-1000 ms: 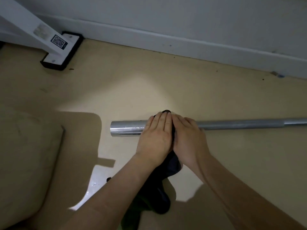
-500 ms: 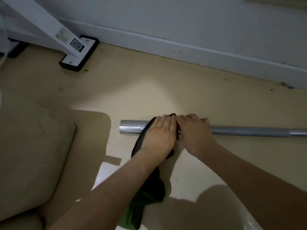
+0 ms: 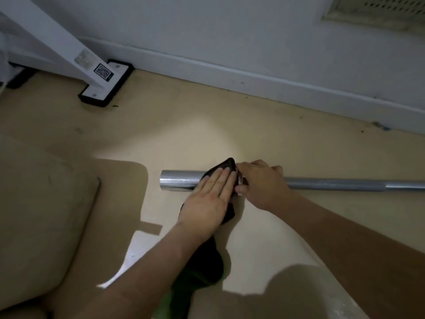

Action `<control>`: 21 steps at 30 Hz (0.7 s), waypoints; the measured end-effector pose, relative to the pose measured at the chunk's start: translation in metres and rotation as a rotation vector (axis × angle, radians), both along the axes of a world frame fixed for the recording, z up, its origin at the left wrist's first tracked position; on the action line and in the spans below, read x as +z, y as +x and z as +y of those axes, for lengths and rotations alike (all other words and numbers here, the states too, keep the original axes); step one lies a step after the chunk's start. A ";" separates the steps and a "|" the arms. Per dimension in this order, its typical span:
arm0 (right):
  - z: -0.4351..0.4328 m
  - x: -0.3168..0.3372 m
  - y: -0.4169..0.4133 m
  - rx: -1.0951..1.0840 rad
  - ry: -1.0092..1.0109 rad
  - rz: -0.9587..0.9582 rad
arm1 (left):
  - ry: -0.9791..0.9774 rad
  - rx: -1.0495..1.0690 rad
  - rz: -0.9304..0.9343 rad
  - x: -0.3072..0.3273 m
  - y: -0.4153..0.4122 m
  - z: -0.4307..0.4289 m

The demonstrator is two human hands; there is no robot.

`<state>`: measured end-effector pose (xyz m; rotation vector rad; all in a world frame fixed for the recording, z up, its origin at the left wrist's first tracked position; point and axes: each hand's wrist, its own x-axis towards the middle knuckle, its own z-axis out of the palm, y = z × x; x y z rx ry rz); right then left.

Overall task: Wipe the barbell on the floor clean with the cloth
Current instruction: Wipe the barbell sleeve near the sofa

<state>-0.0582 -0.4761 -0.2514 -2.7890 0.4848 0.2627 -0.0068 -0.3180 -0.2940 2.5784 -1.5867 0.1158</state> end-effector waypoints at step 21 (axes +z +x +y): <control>-0.016 -0.011 0.027 0.138 -0.229 0.038 | 0.527 0.124 0.336 0.043 0.132 -0.005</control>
